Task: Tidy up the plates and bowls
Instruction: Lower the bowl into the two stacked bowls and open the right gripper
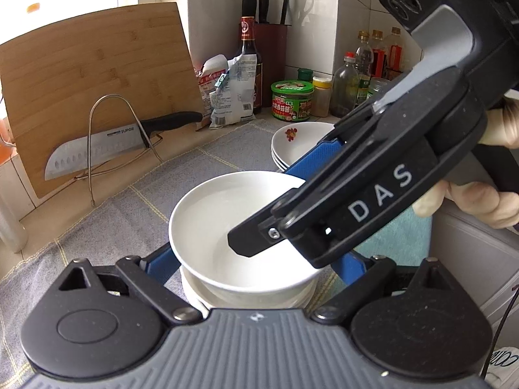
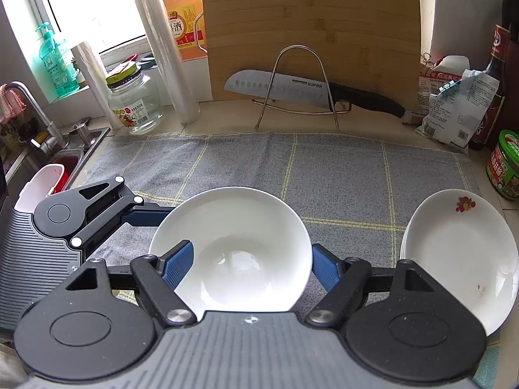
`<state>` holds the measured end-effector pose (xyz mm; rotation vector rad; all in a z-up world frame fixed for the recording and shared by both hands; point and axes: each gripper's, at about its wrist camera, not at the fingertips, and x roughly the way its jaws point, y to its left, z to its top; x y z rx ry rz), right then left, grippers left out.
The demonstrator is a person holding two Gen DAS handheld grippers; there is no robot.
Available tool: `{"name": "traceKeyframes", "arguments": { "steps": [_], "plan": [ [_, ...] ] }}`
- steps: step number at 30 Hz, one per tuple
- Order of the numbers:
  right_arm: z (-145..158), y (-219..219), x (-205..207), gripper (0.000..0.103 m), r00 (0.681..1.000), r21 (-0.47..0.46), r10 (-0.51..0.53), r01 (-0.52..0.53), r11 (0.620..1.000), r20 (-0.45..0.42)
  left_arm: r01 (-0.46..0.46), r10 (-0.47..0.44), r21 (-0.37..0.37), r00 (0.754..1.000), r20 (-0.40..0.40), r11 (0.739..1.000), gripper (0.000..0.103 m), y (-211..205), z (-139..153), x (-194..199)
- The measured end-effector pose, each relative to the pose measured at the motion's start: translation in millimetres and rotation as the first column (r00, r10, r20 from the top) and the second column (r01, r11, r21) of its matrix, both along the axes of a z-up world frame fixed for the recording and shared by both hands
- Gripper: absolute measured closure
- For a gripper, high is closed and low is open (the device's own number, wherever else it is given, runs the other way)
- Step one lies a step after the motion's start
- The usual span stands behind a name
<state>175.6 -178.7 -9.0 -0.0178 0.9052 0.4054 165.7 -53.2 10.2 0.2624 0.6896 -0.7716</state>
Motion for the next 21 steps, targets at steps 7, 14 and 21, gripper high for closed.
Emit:
{"name": "traceKeyframes", "arguments": {
  "steps": [7, 14, 21],
  "plan": [
    [-8, 9, 3, 0.02, 1.0, -0.033, 0.013, -0.014, 0.999, -0.003, -0.007, 0.007, -0.01, 1.0, -0.02, 1.0, 0.007, 5, -8, 2],
    [-9, 9, 5, 0.02, 1.0, -0.031, 0.003, -0.003, 0.999, -0.011, 0.004, -0.004, -0.002, 1.0, -0.021, 1.0, 0.007, 4, -13, 4],
    [-11, 10, 9, 0.02, 1.0, -0.033, -0.003, 0.003, 0.999, -0.021, 0.009, -0.009, 0.008, 1.0, -0.017, 1.0, 0.006, 3, -14, 5]
  ]
}}
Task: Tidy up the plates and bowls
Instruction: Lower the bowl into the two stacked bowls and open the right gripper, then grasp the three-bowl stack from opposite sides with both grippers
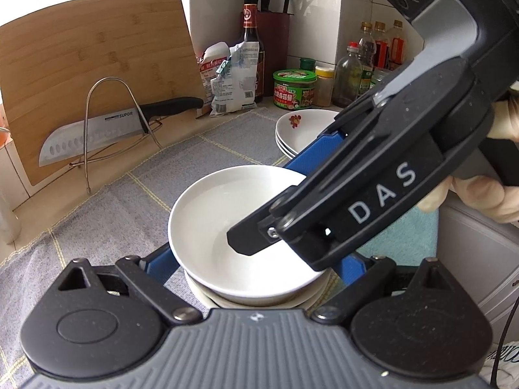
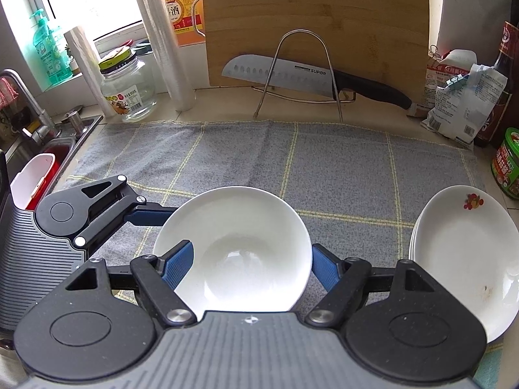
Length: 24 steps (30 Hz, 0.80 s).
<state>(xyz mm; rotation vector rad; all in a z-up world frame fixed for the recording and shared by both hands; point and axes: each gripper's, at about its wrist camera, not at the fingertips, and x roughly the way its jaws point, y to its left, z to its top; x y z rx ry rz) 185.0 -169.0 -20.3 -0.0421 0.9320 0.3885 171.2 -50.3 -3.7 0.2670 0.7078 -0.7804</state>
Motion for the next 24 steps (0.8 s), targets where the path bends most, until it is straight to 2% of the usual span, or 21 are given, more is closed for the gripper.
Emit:
{"name": "traceKeyframes", "arguments": {
  "steps": [8, 16, 24],
  "plan": [
    [-1, -1, 1, 0.02, 1.0, 0.008, 0.001, 0.0, 1.0, -0.011, 0.014, -0.014, 0.004, 1.0, -0.003, 1.0, 0.001, -2, -3, 1],
    [0, -1, -1, 0.002, 1.0, 0.014, 0.005, -0.005, 1.0, 0.007, 0.023, -0.023, 0.025, 1.0, 0.013, 0.999, 0.001, 1, 0, -3],
    [2, -5, -5, 0.0, 0.999, 0.027, -0.02, 0.018, 0.999, 0.048, 0.013, -0.013, 0.03, 1.0, 0.006, 0.999, 0.001, 16, 3, -10]
  ]
}}
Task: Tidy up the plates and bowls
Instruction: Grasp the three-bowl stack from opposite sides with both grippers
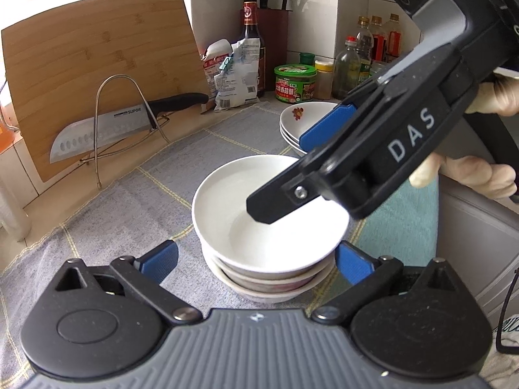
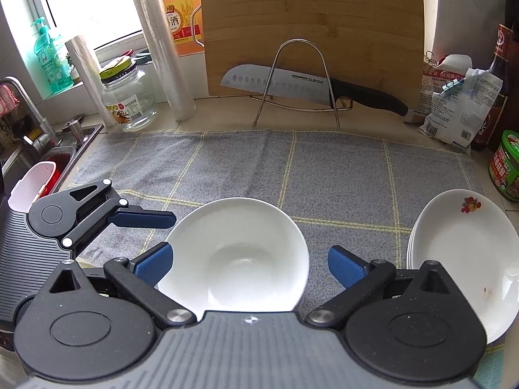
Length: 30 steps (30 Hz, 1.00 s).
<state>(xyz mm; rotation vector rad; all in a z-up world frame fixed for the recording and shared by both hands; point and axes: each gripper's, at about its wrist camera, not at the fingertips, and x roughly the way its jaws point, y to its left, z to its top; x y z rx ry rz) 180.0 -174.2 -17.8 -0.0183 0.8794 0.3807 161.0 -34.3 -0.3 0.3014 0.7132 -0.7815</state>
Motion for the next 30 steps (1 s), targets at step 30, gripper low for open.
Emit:
{"name": "traceKeyframes", "arguments": {
  "steps": [30],
  "plan": [
    [-80, -25, -28, 0.0, 0.993, -0.22, 0.106, -0.113, 0.969, -0.047, -0.007, 0.027, 0.15, 0.991, -0.131, 0.989, 0.0, -7, -63, 24]
  ]
}}
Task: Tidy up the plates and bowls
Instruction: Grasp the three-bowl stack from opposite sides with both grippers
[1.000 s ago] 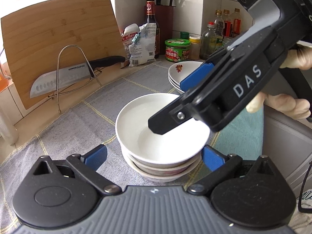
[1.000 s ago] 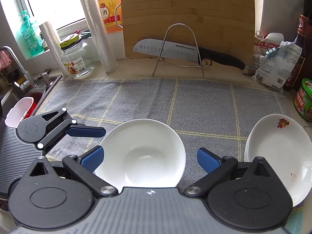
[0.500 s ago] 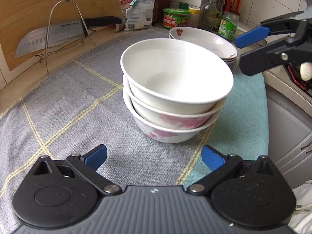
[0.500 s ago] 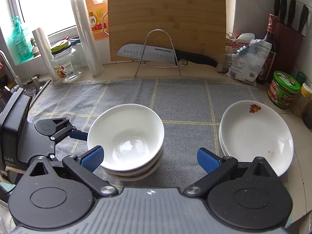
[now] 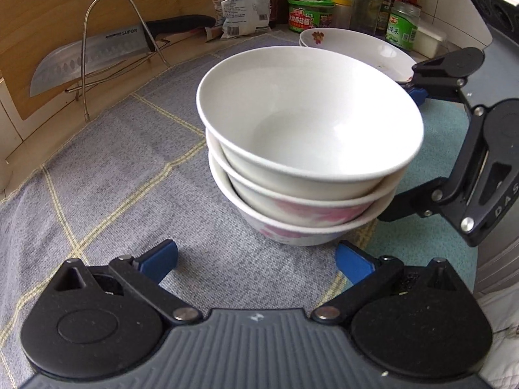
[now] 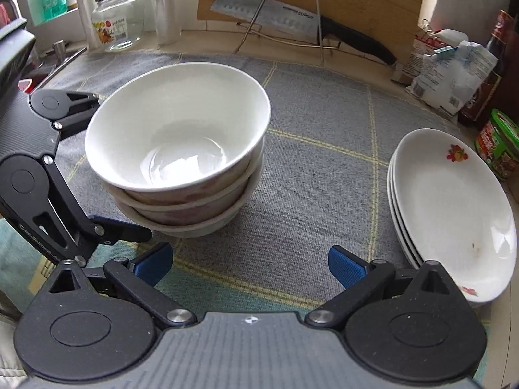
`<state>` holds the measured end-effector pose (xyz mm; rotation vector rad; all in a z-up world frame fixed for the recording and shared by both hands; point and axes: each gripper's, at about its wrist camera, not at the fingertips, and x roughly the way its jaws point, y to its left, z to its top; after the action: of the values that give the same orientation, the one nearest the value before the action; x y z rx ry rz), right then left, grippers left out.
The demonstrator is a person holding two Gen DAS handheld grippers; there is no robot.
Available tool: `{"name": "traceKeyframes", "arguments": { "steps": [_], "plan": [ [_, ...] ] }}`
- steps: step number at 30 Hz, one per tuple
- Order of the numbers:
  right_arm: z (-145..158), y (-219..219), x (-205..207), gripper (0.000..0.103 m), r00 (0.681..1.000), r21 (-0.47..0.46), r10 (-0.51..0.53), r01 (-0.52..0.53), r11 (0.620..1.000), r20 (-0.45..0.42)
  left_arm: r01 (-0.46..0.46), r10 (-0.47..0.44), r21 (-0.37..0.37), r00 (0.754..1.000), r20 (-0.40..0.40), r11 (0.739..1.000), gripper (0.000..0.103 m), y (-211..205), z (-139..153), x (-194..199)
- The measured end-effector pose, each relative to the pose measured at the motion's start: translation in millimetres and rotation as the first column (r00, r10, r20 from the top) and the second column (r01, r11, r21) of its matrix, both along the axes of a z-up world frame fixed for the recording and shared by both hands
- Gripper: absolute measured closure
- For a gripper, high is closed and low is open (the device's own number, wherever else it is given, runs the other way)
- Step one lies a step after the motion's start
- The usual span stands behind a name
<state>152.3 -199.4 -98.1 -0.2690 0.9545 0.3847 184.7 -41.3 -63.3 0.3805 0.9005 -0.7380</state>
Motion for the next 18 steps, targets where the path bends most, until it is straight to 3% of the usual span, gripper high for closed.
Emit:
{"name": "traceKeyframes", "arguments": {
  "steps": [12, 18],
  "plan": [
    [-18, -9, 19, 0.0, 0.97, 0.03, 0.241, -0.242, 0.97, 0.031, -0.084, 0.084, 0.011, 0.996, -0.006, 0.996, 0.0, -6, -1, -2],
    [-20, -15, 14, 0.0, 0.963, 0.052, 0.255, -0.26, 0.964, 0.082, -0.019, 0.019, -0.004, 1.0, 0.007, 1.0, 0.0, -4, -2, -1]
  ]
}}
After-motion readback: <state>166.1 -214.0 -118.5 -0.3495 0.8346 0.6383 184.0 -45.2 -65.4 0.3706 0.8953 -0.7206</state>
